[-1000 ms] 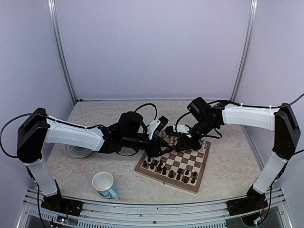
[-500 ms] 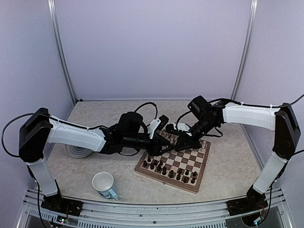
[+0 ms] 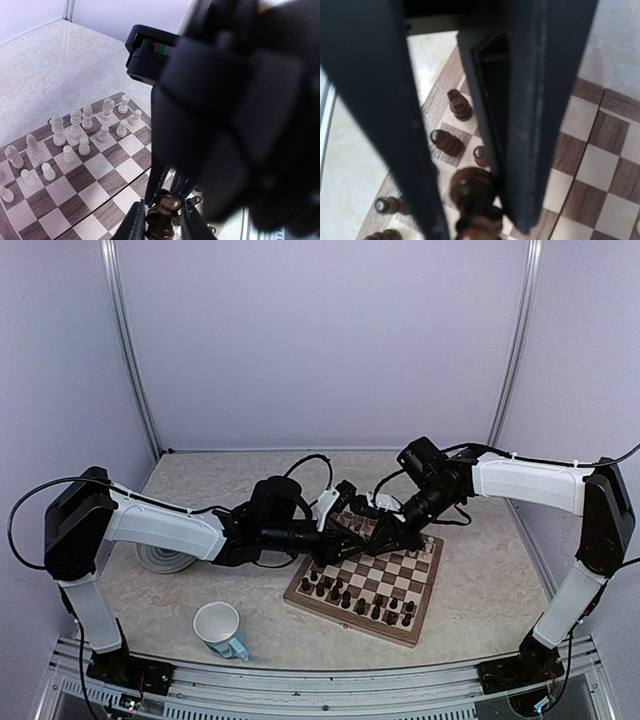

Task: Set up the chess pieces on the board
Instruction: Pick up the pawn from the chess pile.

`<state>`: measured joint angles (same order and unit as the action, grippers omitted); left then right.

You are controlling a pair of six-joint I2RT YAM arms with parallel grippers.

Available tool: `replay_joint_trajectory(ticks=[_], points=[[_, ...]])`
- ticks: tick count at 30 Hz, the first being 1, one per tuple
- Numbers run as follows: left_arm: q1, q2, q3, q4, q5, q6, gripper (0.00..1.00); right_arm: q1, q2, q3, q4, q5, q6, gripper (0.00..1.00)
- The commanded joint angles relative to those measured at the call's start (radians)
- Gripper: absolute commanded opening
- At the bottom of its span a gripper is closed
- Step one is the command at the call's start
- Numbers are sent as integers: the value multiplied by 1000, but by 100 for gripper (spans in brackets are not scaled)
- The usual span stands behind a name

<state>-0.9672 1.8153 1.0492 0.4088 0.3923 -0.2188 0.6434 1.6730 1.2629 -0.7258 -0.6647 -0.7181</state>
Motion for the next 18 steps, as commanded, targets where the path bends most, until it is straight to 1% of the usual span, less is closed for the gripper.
replay_joint_trajectory(ticks=[1,6,9,12,15,18], points=[[-2,28,19,18,23,0,22,-12,-30,23,-26,-37,-15,4],[6,25,19,17,26,-8,12,-13,-28,17,-27,-29,-18,4],[13,17,11,21,22,-18,10,-13,-28,18,-33,-25,-20,4],[21,-5,-8,25,19,-36,10,-13,-25,18,-53,-5,-31,4],[29,-37,-29,5,19,-50,10,-13,-14,24,-113,78,-62,4],[51,-91,-51,-38,21,-67,10,-13,-5,44,-198,230,-105,4]])
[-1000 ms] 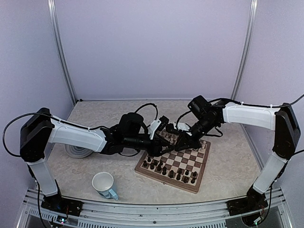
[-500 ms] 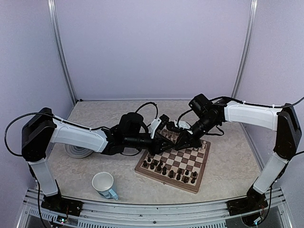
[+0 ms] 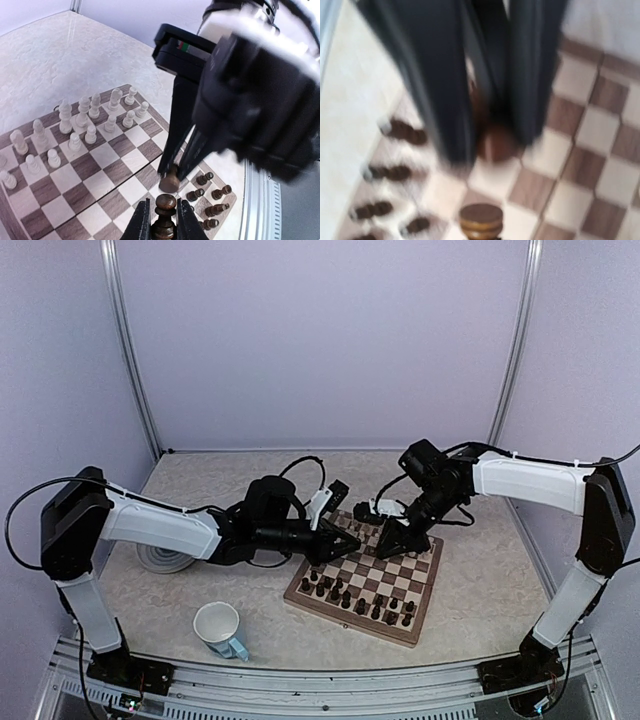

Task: Set up the chess pieces on the board
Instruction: Pick up the pawn from the chess pile.

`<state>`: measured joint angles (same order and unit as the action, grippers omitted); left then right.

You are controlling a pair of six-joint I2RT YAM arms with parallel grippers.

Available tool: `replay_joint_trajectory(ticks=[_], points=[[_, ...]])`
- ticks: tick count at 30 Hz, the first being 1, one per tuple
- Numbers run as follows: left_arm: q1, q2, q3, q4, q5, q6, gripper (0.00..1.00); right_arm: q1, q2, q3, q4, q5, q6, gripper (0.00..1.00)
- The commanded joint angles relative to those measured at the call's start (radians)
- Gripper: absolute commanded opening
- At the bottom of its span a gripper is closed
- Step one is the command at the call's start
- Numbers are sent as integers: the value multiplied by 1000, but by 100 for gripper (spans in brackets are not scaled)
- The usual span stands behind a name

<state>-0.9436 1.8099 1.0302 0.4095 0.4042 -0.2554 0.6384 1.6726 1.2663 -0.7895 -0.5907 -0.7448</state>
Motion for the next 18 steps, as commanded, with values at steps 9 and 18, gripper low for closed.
replay_joint_trajectory(ticks=[9,18], points=[[163,-236,-58,-148,40,-69,10,11,43,230,-436,628,-185,4],[242,-312,-57,-172,53,-25,10,107,128,251,-589,913,-146,4]])
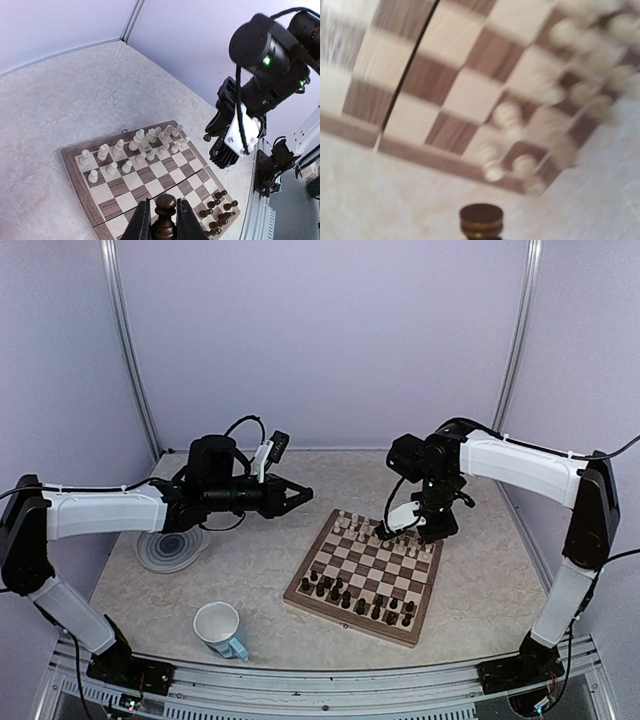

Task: Set up the chess pieces on the board
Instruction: Pick up the pawn from the chess pile, then place the pawn on the chessboard.

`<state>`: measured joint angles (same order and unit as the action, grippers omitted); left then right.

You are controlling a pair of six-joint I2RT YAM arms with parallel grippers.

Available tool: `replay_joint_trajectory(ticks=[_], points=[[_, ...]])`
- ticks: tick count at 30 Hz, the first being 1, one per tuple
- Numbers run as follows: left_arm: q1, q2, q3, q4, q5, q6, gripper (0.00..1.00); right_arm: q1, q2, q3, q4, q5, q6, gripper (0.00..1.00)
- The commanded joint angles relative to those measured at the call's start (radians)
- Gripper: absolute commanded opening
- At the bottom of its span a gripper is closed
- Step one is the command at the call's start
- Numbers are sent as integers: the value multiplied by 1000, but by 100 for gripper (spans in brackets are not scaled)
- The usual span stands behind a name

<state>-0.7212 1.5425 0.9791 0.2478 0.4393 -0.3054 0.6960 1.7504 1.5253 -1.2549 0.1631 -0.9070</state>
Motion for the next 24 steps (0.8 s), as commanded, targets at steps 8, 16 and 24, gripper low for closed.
replay_joint_trajectory(ticks=[8,16,24], points=[[25,-92,-20,-23,15,37,10,119,126,-61,-123,208,68,5],[25,-106,-16,-30,23,33,10,152,204,-33,-123,208,80,6],[25,-114,-11,-39,20,40,10,167,242,1,-123,203,90,9]])
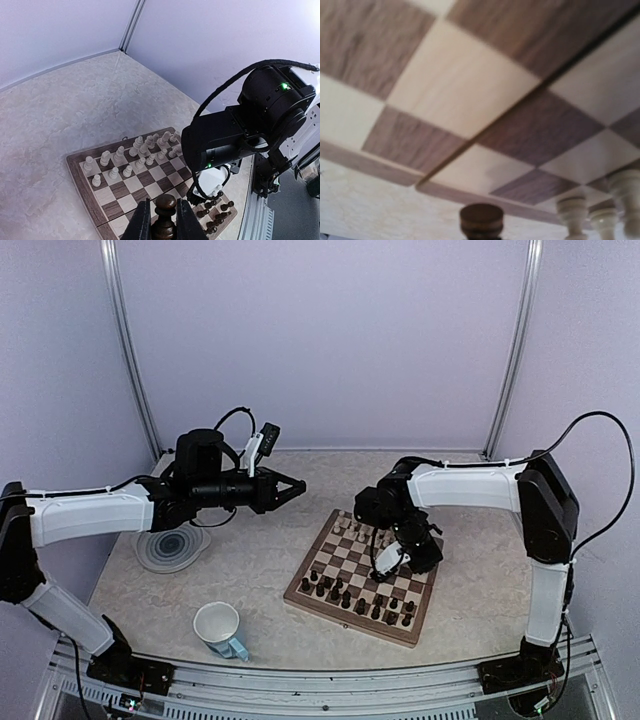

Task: Set up the chess pieces on the board
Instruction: Place the pawn on the chessboard.

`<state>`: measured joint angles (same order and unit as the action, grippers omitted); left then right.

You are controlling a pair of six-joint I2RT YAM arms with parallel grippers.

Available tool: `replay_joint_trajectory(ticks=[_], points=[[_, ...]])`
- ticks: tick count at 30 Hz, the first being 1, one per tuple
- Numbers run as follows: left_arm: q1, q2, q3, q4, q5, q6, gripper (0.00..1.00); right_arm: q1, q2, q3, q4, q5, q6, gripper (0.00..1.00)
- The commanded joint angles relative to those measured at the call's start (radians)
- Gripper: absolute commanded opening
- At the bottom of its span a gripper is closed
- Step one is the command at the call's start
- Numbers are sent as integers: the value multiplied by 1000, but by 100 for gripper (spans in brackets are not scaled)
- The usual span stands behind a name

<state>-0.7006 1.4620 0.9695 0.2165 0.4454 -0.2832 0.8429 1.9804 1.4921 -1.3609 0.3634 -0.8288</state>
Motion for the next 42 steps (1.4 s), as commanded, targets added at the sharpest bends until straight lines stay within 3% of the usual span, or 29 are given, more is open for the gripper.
replay_joint_trajectory(ticks=[1,13,18,29,33,37,42], points=[[4,-33,0,-9,17,18,10,22,15,34,-17,1,13,10],[4,-31,1,-14,23,16,10,33,51,47,-17,-24,14,13],[4,-28,1,-18,24,18,10,38,57,61,-17,-43,16,21],[4,-17,7,-28,24,24,10,31,-5,87,-16,-106,1,26],[4,-19,9,-34,19,30,10,-13,-92,115,-15,-261,-52,28],[4,-19,11,-34,23,37,10,-116,-207,119,46,-512,-126,29],[4,1,9,-18,46,39,11,-239,-353,-33,233,-738,-110,28]])
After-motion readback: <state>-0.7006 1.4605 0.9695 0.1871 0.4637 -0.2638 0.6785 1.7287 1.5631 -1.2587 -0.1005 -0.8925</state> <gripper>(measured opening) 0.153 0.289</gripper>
